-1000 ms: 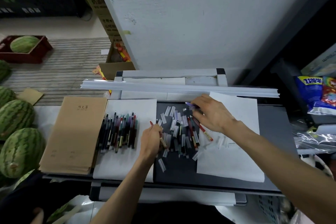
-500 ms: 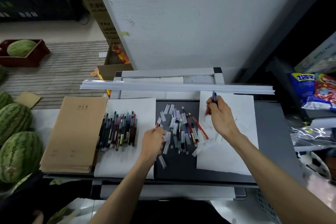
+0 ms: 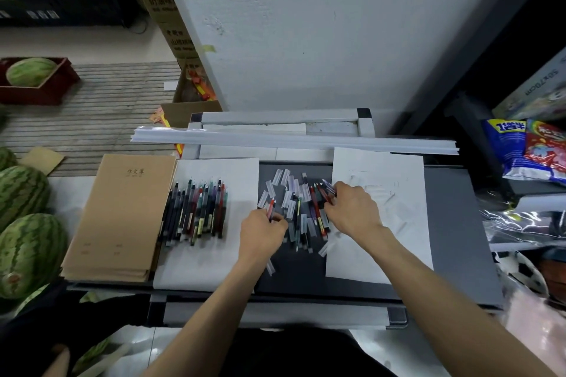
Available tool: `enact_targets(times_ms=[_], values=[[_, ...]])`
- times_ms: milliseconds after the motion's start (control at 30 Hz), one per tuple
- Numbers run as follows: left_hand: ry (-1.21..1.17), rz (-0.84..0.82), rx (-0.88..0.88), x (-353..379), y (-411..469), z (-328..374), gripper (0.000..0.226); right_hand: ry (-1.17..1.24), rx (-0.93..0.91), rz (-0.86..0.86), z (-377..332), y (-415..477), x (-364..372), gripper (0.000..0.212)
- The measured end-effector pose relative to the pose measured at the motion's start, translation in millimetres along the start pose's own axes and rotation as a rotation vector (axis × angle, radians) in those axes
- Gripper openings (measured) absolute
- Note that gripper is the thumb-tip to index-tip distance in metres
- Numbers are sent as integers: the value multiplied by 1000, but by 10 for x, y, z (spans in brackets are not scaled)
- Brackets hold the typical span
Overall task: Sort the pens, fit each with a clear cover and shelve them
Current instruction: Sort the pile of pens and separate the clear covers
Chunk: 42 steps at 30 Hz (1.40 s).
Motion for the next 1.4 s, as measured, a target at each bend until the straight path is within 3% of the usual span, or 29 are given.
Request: enact_targets(times_ms=[233,467,667,833,967,1400], values=[[6,1,7,-36,-36,49,12,288,131,-2,54,-6,-19,27],[111,35,30,28,-55,55,26,670,287,-76,162,-85,-123,35],[215,42,43,61,-72,119,28,805,240,-205,163,-43,-71,25],[274,43,54,91,-81,160,32,483,154,-73,182,126,14,32],[270,54,37,123,-80,164,34,356,128,-82,133,205,83,27],[58,19,-24,70,-53,152,33,346,190,-66,-66,182,73,31]])
Point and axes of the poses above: each hand's wrist, its own y-axis towards the middle knuckle, its own x-axis out of the palm, z = x × y, the point moved 1 cm from there along y, towards the middle knuckle, and after that the axes turned 3 degrees about z, right-handed, at the moved point
